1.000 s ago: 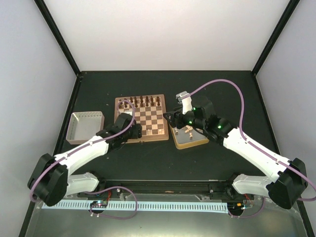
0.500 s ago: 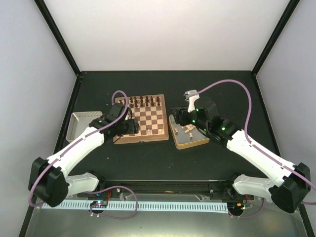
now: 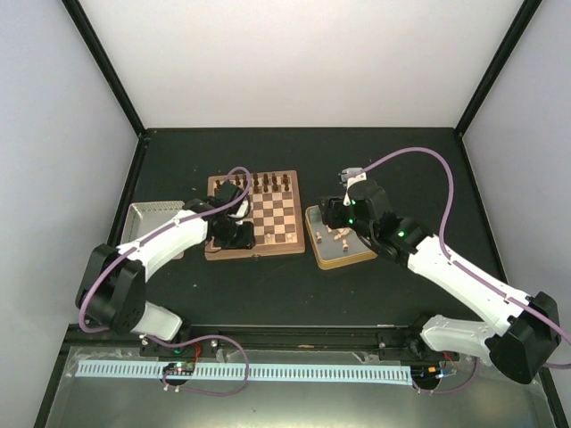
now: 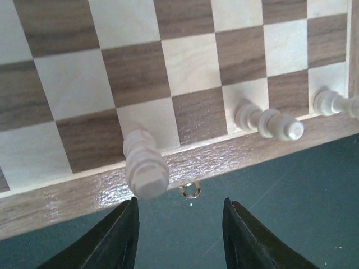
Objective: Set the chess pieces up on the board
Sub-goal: Move the chess piece to the chessboard.
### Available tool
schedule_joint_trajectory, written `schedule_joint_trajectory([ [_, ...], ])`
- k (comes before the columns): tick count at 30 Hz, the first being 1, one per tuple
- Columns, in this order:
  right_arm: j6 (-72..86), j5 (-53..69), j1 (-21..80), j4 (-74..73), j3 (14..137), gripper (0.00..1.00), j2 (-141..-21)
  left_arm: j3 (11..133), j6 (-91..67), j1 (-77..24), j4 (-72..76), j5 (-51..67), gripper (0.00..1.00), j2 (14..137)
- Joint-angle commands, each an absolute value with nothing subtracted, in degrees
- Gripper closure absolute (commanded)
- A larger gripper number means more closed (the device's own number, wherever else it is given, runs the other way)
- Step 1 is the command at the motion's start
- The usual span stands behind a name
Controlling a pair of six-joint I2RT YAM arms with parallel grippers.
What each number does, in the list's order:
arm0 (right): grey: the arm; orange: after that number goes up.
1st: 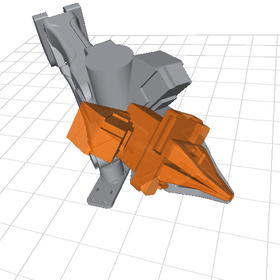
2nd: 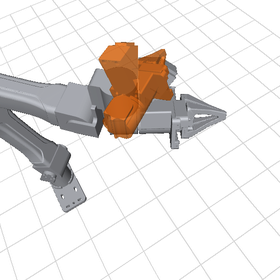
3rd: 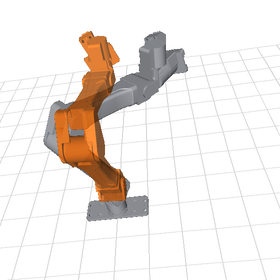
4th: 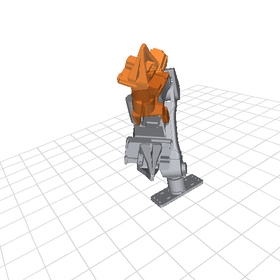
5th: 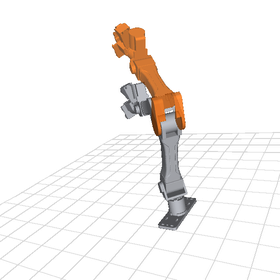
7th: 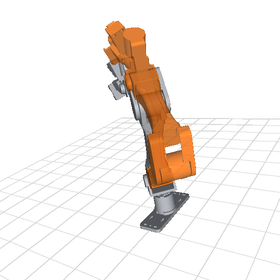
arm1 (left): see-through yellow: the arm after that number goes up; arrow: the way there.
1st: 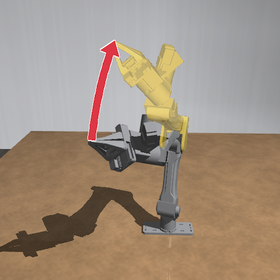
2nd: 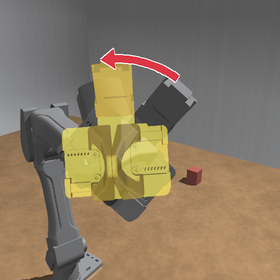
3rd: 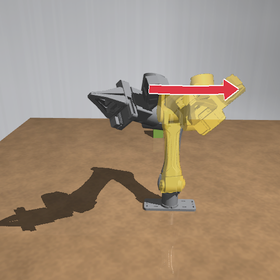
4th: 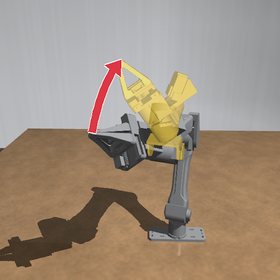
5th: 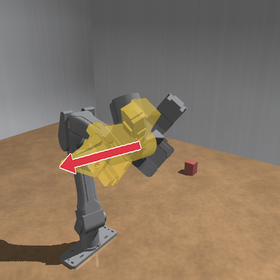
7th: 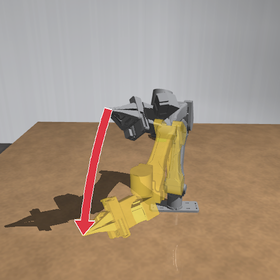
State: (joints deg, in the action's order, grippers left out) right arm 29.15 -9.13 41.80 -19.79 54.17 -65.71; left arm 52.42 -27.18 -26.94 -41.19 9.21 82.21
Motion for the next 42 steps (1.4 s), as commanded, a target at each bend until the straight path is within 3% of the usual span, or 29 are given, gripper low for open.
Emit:
schedule_joint_trajectory([
  [1,29.7,-10.4,41.9,-19.4,53.8,0.39,-66.0,55.6,-26.0,-26.4,-41.8,7.3,0.57,83.7],
  [6,29.1,-10.3,41.9,-19.4,54.0,0.39,-66.4,56.7,-25.6,-26.0,-42.2,3.9,0.55,84.9],
  [11,29.0,-10.3,41.9,-19.5,54.1,0.4,-67.1,57.0,-25.6,-25.8,-41.6,3.6,0.7,85.9],
  [22,28.7,-9.4,41.9,-18.9,54.2,0.41,-67.5,57.5,-24.1,-25.9,-39.8,8.2,0.91,85.9],
  [42,29.7,-7.8,41.9,-18.6,54.4,0.41,-68.9,58.4,-24.5,-27.5,-37.9,10.8,0.89,88.1],
])
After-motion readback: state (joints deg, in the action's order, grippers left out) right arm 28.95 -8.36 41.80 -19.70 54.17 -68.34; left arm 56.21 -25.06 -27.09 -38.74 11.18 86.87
